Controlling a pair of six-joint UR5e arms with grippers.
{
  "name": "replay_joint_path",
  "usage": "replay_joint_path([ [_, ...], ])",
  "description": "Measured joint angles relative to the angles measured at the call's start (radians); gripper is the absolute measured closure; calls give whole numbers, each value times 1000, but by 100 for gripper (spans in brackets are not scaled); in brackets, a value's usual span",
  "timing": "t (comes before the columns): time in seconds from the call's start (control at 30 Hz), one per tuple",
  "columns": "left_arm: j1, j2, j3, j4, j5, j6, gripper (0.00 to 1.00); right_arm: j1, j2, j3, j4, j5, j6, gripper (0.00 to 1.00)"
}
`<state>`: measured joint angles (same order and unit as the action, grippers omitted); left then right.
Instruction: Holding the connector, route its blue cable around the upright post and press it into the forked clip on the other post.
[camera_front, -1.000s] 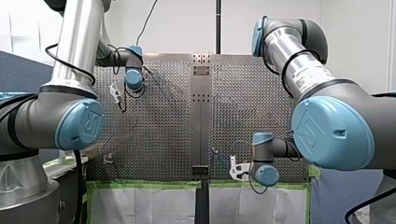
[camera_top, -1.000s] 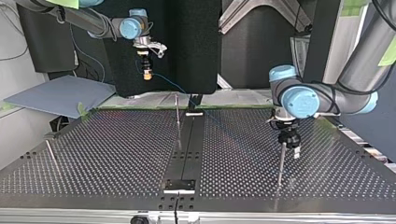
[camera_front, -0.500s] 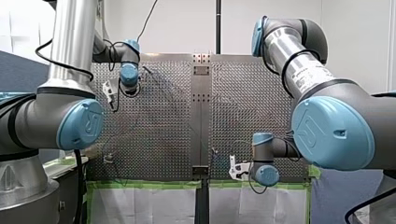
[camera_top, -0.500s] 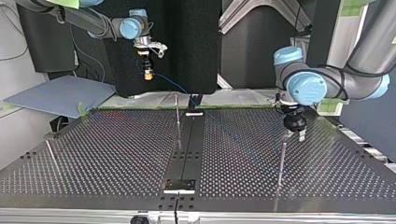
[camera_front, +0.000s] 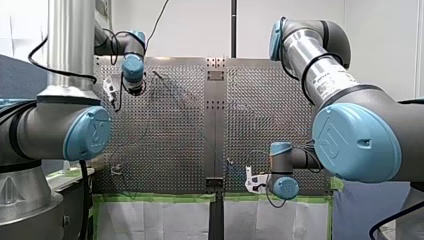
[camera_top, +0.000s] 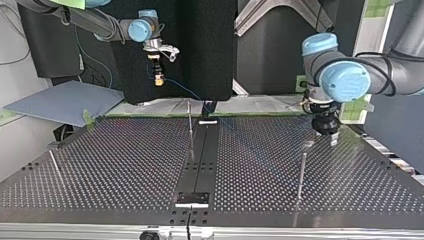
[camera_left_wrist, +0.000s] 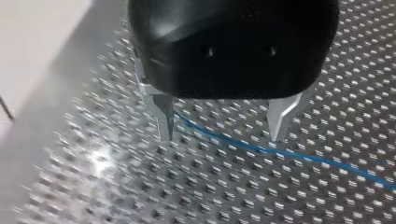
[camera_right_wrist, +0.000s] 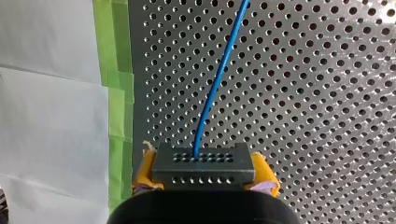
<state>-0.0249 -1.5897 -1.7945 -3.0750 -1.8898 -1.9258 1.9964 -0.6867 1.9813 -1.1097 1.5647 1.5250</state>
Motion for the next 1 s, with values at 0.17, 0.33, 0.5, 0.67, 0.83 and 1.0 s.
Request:
replay_joint_path([
  [0.17,1,40,39,-40,1,33,0,0,0,0,0,0,0,100],
  [0.33,1,81,80,-81,2,51,0,0,0,0,-1,0,0,100],
  [0.5,2,127,126,-127,16,55,0,-2,0,-1,0,0,3,100],
  [0.67,4,174,173,-174,57,40,0,-3,-1,-2,3,0,4,100],
  [0.83,0,224,223,-224,107,55,0,-3,-1,-4,3,0,5,100],
  [1.0,-5,248,244,-271,154,82,0,-1,-1,-7,2,0,6,100],
])
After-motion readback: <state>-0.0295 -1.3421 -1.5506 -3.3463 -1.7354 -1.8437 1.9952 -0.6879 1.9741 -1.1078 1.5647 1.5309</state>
